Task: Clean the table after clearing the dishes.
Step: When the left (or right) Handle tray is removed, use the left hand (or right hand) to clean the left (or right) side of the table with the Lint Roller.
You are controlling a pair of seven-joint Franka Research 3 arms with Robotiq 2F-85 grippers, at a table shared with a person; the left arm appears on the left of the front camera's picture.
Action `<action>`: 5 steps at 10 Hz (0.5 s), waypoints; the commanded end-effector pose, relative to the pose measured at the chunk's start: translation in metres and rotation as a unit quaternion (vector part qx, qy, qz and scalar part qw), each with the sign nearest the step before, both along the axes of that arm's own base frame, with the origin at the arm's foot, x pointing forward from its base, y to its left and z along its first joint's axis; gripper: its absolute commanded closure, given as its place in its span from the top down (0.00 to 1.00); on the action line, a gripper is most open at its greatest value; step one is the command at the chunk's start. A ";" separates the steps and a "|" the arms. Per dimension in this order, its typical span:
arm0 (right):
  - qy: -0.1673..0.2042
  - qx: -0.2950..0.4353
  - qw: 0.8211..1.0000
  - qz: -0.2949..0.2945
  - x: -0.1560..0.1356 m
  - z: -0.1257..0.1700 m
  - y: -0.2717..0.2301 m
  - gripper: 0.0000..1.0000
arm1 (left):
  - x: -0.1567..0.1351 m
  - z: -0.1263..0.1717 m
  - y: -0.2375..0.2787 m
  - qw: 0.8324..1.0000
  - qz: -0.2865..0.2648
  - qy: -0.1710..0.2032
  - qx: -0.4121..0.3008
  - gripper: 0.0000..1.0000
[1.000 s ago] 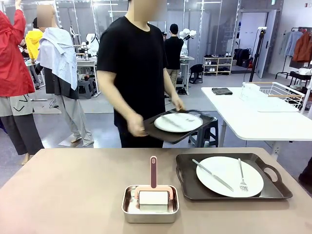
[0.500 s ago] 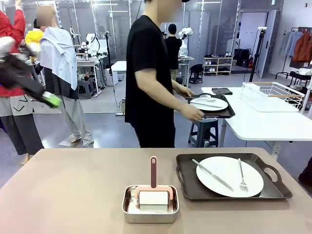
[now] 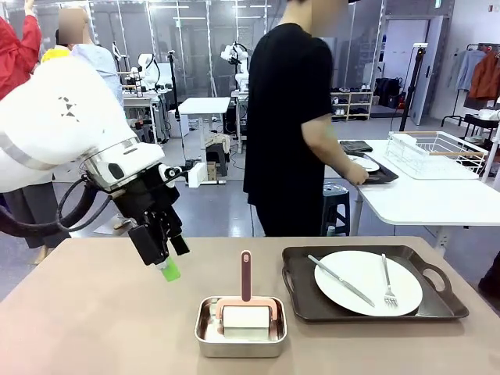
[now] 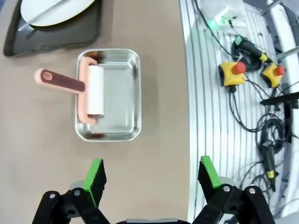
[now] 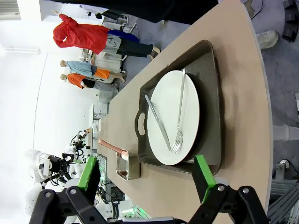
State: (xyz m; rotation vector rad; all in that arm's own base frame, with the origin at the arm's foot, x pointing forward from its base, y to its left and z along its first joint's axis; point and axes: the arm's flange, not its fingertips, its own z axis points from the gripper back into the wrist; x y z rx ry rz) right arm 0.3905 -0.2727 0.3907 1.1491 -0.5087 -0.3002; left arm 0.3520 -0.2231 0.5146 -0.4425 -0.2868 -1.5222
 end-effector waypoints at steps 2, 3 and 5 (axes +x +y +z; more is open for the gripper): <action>-0.004 0.003 1.000 0.001 -0.003 0.002 0.001 1.00 | 0.004 0.002 0.002 1.000 0.006 0.019 0.004 1.00; -0.004 0.003 1.000 0.001 -0.003 0.002 0.001 1.00 | 0.004 0.002 0.002 1.000 0.006 0.019 0.004 1.00; -0.004 0.003 1.000 0.001 -0.003 0.002 0.001 1.00 | 0.004 0.002 0.002 1.000 0.006 0.019 0.004 1.00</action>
